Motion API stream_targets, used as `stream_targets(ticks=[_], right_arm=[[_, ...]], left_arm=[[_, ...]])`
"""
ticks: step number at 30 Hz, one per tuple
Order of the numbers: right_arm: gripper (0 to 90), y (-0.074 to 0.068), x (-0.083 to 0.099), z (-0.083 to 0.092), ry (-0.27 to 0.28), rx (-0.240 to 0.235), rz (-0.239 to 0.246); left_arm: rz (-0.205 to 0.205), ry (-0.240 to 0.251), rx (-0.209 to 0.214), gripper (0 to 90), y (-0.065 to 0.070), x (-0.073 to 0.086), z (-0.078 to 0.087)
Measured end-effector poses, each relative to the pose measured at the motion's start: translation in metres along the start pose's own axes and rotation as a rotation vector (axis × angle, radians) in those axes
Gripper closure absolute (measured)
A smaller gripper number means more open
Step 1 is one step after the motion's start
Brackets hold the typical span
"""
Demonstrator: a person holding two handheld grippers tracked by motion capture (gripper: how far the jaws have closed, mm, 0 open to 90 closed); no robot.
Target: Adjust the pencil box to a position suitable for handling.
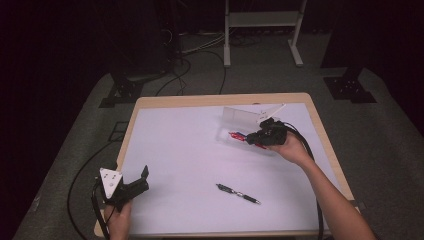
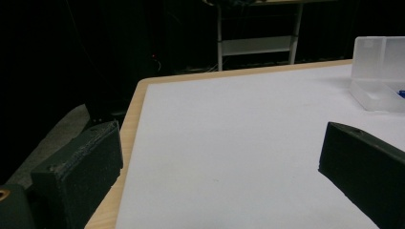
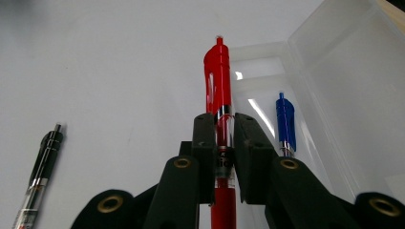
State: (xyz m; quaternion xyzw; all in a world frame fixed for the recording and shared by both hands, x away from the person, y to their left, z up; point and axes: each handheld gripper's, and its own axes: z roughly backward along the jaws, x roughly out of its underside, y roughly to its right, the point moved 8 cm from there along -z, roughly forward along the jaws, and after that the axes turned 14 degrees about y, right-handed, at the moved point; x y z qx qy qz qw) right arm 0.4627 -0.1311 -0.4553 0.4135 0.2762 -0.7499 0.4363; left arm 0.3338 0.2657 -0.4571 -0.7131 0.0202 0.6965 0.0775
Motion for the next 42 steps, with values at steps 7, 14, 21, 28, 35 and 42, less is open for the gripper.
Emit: stream_targets(ticks=[7, 14, 21, 28, 35, 42], right_arm=[[78.6, 0.012, 0.009, -0.008, -0.022, 0.013, -0.016], [78.5, 0.022, 0.018, -0.014, -0.04, 0.021, -0.035], [78.6, 0.035, 0.027, -0.02, -0.04, 0.032, -0.062], [78.6, 0.038, 0.035, -0.025, -0.065, 0.039, -0.053], [78.6, 0.041, 0.038, -0.029, -0.073, 0.038, -0.051], [78.5, 0.041, 0.04, -0.035, -0.095, 0.042, -0.033]], left_arm=[[0.002, 0.0, 0.003, 0.4, -0.001, 0.0, 0.0], [0.0, 0.0, 0.001, 0.4, 0.0, 0.0, 0.0], [-0.002, 0.001, -0.001, 0.4, 0.0, 0.0, 0.0], [-0.003, 0.002, 0.001, 0.4, 0.0, 0.0, 0.0], [-0.002, 0.001, -0.001, 0.4, 0.0, 0.0, 0.0], [-0.002, 0.0, 0.0, 0.4, 0.0, 0.0, 0.0]])
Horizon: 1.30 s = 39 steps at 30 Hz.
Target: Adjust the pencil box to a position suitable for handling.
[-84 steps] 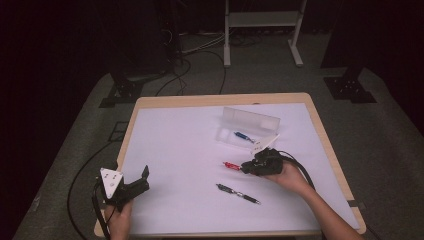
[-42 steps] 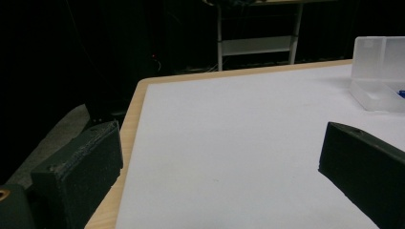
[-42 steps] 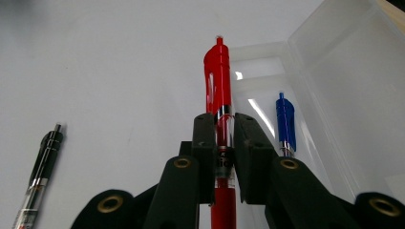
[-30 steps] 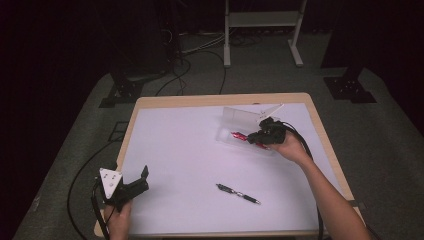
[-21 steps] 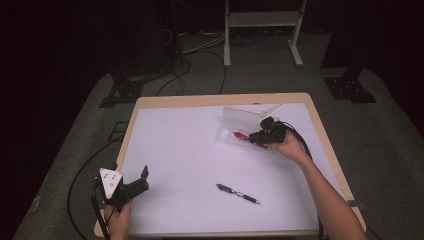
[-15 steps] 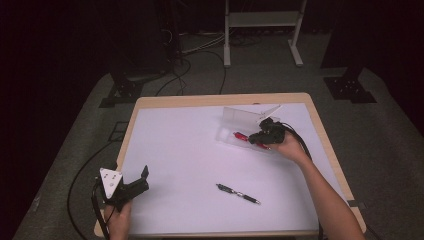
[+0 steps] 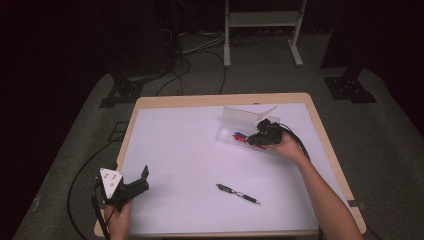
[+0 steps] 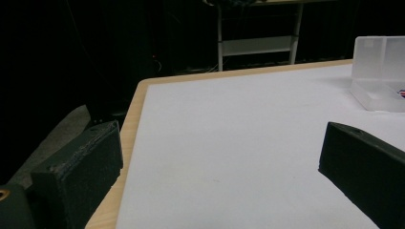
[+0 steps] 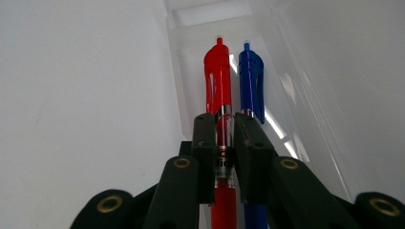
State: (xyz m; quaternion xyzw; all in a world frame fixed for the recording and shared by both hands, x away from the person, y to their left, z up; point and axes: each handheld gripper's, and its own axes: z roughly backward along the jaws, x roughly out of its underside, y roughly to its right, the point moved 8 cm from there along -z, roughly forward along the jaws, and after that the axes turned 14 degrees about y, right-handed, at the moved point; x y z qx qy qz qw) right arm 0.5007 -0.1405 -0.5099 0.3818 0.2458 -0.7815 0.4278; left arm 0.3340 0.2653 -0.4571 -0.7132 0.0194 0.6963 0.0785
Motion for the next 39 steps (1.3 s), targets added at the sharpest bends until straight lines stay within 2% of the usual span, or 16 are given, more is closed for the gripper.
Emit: stream_targets(ticks=[8, 10, 15, 17, 26, 39], right_arm=[[75.8, 0.0, -0.002, -0.003, 0.018, 0.0, 0.001], [74.2, 0.001, -0.002, -0.001, 0.019, 0.011, 0.005], [73.3, -0.003, -0.002, 0.008, 0.024, -0.006, -0.007], [73.4, -0.009, -0.003, 0.013, 0.031, -0.014, 0.011], [71.4, -0.041, -0.01, 0.027, 0.073, -0.062, 0.026], [60.6, -0.092, -0.006, 0.04, 0.088, -0.117, 0.05]], left_arm=[[0.004, 0.0, 0.002, 0.3, -0.001, 0.0, 0.0], [0.002, 0.001, 0.001, 0.4, 0.0, 0.0, 0.0], [0.002, 0.002, 0.001, 0.4, 0.0, 0.0, 0.0], [0.004, 0.0, 0.002, 0.4, 0.0, 0.0, 0.0], [-0.002, 0.0, 0.003, 0.4, 0.001, 0.0, 0.0], [-0.003, -0.003, 0.004, 0.4, 0.001, 0.0, 0.0]])
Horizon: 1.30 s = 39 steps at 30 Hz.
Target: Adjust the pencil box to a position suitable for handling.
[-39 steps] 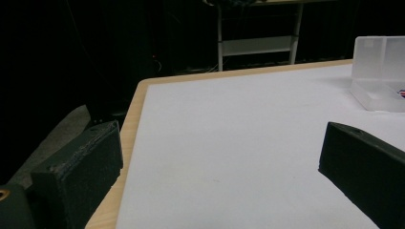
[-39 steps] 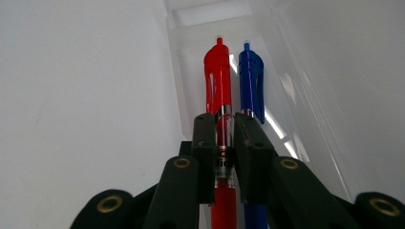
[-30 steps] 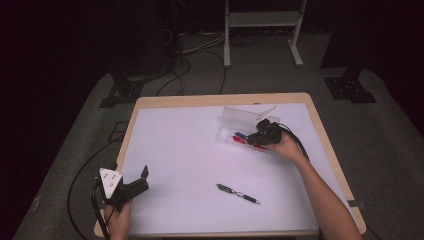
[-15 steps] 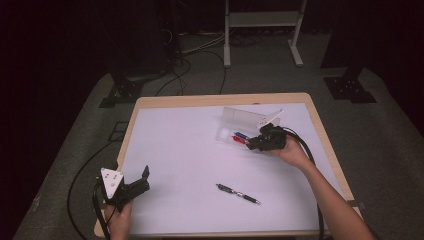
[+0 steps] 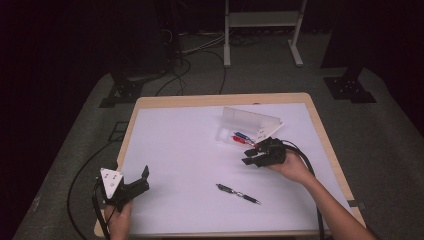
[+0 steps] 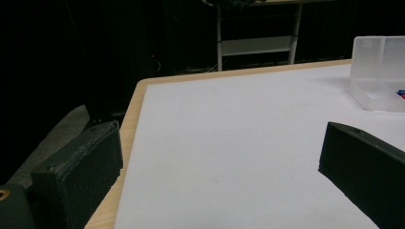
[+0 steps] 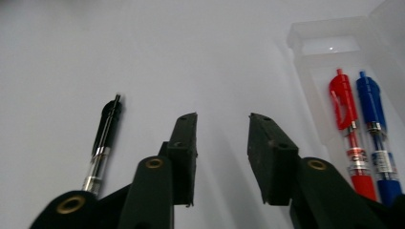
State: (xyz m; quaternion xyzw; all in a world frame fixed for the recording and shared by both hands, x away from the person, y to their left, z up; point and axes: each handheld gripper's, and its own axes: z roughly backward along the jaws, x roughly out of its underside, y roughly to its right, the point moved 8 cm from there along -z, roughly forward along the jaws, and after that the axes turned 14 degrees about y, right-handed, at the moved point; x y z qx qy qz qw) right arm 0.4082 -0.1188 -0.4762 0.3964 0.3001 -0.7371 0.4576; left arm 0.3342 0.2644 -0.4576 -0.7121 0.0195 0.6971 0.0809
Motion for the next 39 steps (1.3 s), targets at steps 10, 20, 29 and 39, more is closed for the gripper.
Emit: stream_targets(ticks=[10, 20, 29, 39], right_arm=[[57.3, -0.031, 0.006, 0.001, 0.002, -0.049, 0.005], [56.8, -0.059, 0.015, -0.005, 0.0, -0.092, 0.014], [57.1, -0.074, 0.027, -0.011, -0.012, -0.114, 0.005], [59.5, -0.086, 0.039, -0.018, -0.06, -0.108, 0.029]], left_arm=[[-0.001, -0.008, 0.0, 0.4, 0.001, 0.001, 0.0], [-0.005, -0.006, 0.0, 0.4, 0.0, 0.001, 0.0], [-0.008, -0.002, -0.003, 0.4, 0.001, 0.0, 0.0], [-0.009, -0.002, -0.003, 0.4, 0.001, 0.0, 0.001]])
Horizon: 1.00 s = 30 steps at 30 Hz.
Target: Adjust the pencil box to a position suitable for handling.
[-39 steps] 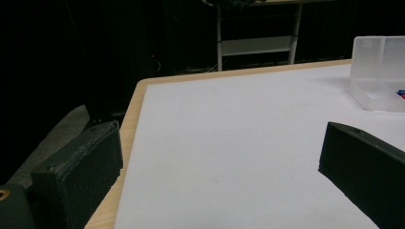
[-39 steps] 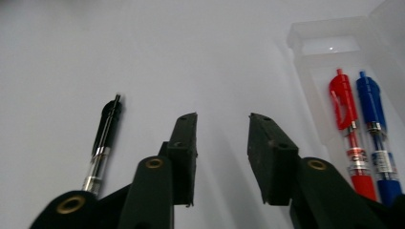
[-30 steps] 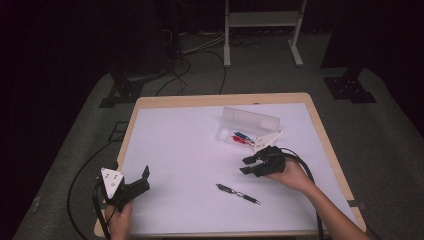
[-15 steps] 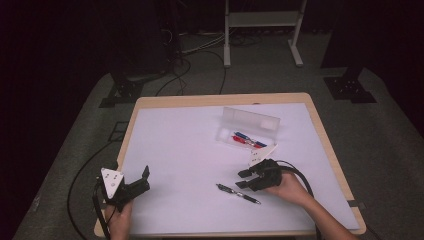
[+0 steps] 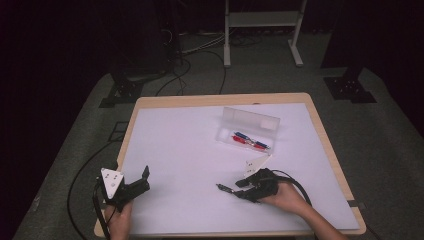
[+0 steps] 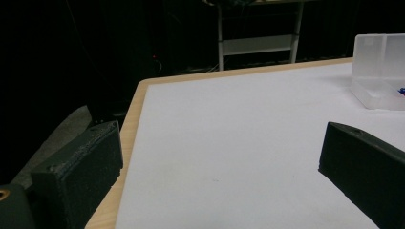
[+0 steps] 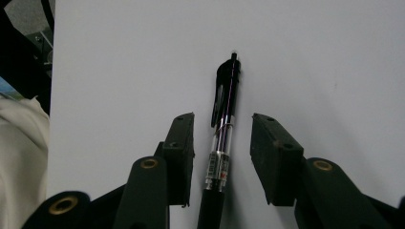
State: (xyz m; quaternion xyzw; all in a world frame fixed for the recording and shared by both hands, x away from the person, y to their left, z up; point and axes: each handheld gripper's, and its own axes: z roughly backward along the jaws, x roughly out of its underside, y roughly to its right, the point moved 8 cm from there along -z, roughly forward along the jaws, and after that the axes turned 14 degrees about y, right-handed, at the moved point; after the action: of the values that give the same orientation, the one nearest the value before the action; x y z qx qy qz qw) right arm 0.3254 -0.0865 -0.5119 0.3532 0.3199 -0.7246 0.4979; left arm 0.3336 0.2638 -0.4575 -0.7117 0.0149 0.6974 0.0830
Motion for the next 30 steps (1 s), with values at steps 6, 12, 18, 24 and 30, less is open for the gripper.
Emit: stream_targets(ticks=[6, 12, 18, 24, 30], right_arm=[[64.4, -0.0005, 0.004, -0.0031, -0.01, -0.012, -0.006], [66.4, -0.0009, 0.0067, -0.0067, -0.022, -0.008, 0.007], [70.1, -0.0009, 0.0099, -0.009, -0.045, -0.006, 0.025], [70.9, -0.0009, 0.0098, -0.0096, -0.04, 0.005, 0.013], [74.7, -0.0003, 0.0102, -0.0094, -0.036, 0.014, 0.021]], left_arm=[[0.001, -0.001, 0.001, 0.3, 0.0, 0.0001, 0.0001], [0.001, -0.001, 0.0, 0.4, -0.0002, -0.0002, 0.0004], [0.005, 0.003, -0.001, 0.4, -0.0005, -0.0003, 0.0], [0.001, -0.001, 0.001, 0.3, -0.0002, -0.0002, 0.0004], [-0.003, 0.001, 0.001, 0.4, 0.0005, -0.0004, 0.0005]])
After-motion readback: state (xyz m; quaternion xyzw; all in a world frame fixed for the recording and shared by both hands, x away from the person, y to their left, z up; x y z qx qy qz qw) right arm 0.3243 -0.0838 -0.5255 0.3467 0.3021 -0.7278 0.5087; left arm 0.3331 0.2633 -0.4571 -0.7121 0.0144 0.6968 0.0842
